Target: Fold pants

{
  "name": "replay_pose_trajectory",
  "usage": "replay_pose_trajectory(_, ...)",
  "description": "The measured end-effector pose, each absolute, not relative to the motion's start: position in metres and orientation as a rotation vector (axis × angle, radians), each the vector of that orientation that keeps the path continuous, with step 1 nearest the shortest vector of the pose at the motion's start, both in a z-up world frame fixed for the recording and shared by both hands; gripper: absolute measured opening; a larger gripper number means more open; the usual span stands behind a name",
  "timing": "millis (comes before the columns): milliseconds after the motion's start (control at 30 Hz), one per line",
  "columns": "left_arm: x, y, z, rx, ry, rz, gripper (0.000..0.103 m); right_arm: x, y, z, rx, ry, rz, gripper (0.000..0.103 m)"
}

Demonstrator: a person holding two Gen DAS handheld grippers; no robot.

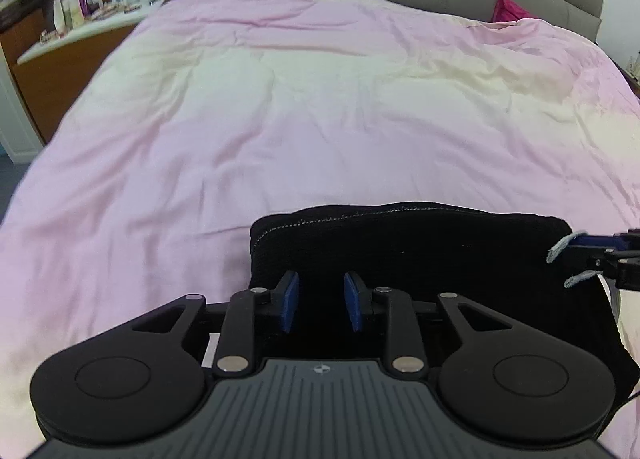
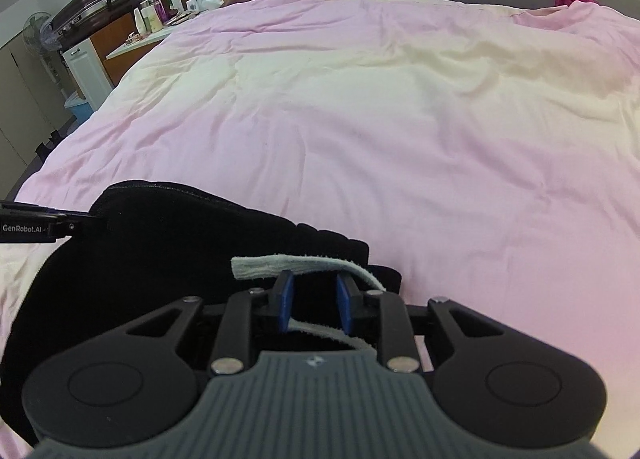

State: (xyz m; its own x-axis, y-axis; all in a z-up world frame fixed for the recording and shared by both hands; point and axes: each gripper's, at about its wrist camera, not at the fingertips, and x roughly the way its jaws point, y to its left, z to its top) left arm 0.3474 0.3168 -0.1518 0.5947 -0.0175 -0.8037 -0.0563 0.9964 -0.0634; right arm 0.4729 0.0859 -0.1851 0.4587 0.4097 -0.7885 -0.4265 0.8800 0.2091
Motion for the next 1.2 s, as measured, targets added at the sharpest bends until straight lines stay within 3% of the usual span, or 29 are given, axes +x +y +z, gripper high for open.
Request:
replay_pose_trajectory(100, 0.312, 0.302, -0.104, -0.002, 0.833, 0.032, 0.034, 0.446, 0.08, -0.141, 0.0, 0.885, 0.543, 0.058)
replay_pose_trajectory(233, 0.257, 0.279, -0.035, 0.074, 0.717, 0.077, 0.043, 0.397, 0.067, -0.082, -0.021, 0.76, 0.558, 0.064)
replay_pose_trajectory(300, 0.226, 0.265, 0.0, 0.091, 0.654, 0.098, 0.051, 0.367, 0.053, -0.052, 0.002, 0.696, 0.568, 0.077)
replay_pose_trajectory(333, 0.209, 0.258, 0.016, 0.095, 0.62, 0.114, 0.057, 0.349, 0.044, -0.037, 0.021, 0.654, 0.575, 0.081)
replay_pose_trajectory(367, 0.193, 0.25, 0.03, 0.097, 0.587, 0.128, 0.065, 0.33, 0.035, -0.022, 0.037, 0.61, 0.573, 0.091)
replay_pose_trajectory(400, 0.176, 0.243, 0.043, 0.102, 0.558, 0.141, 0.069, 0.312, 0.027, -0.009, 0.042, 0.57, 0.564, 0.093)
replay_pose_trajectory(567, 0.104, 0.211, 0.082, 0.151, 0.505, 0.17, 0.091, 0.221, -0.006, 0.036, 0.014, 0.418, 0.528, 0.097)
replay_pose_trajectory(700, 0.054, 0.189, 0.089, 0.106, 0.435, 0.177, 0.1, 0.158, -0.028, 0.053, 0.019, 0.335, 0.48, 0.098)
replay_pose_trajectory(867, 0.015, 0.159, 0.068, 0.027, 0.366, 0.233, 0.101, 0.103, -0.045, 0.049, 0.01, 0.309, 0.418, 0.098)
replay_pose_trajectory(1200, -0.025, 0.128, 0.0, -0.018, 0.472, 0.256, 0.101, 0.034, -0.077, -0.002, 0.007, 0.401, 0.32, 0.098)
